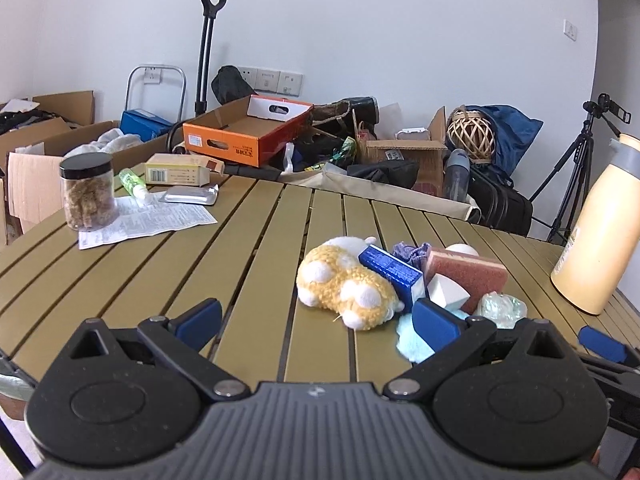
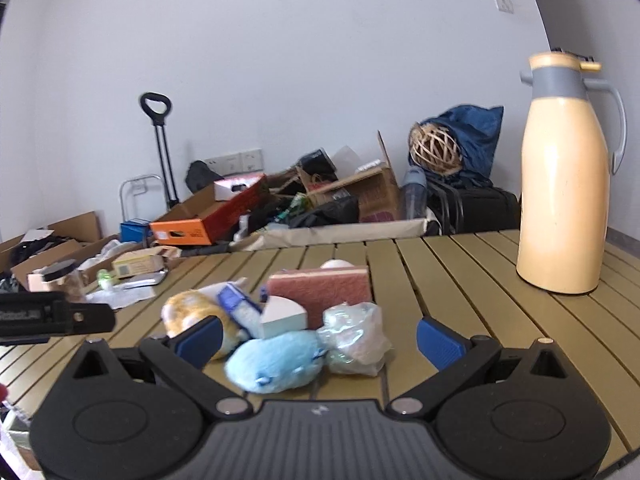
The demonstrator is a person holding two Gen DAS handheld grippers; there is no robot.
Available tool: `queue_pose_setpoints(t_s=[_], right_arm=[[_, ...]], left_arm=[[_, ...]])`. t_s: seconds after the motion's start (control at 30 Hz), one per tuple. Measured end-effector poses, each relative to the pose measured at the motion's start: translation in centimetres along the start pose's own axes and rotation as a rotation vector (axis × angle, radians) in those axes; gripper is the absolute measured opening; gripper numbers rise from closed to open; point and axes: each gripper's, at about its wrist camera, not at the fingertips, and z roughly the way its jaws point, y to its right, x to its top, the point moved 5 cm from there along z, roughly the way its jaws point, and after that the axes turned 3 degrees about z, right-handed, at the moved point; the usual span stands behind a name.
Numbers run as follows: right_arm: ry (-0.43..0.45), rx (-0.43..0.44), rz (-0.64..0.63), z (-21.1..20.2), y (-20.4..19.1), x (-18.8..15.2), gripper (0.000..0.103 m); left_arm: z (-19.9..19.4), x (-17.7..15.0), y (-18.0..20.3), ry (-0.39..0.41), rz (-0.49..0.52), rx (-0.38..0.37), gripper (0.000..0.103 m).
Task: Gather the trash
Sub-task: 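Move both open tools back toward the items on the table, then grasp the clear plastic bag with the right tool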
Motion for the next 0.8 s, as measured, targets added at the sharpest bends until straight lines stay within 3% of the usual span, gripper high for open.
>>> queue_pose_setpoints(t_s=[0.27, 0.33, 0.4, 0.5, 0.8], right_arm=[[-0.076, -0.044, 0.062, 5.7, 2.3, -0.5, 0.092], [-0.092, -0.04, 0.08, 6.9, 2.5, -0.6, 0.077], [-0.106, -0.044, 0.095, 7.9, 2.7, -0.8, 0.068], [-0.128, -0.027, 0.126, 8.8, 3.0, -1.1, 0.043], [-0.093, -0.052, 0.155, 7.6, 3.7, -0.9, 0.033]], left_arm=[[3.6, 0.7, 1.0, -0.029, 0.026, -0.012, 0.103], [4.4, 0.7, 1.3, -0.031, 0.043, -0.02, 0.103], [5.2, 0.8, 1.7, -0.027, 0.071, -0.019, 0.103], [6.1, 0.6, 2.0, -0.023, 0.108, -0.026, 0.103], [7.8, 0.0, 2.2, -0.01, 0.201, -0.082, 0.103]])
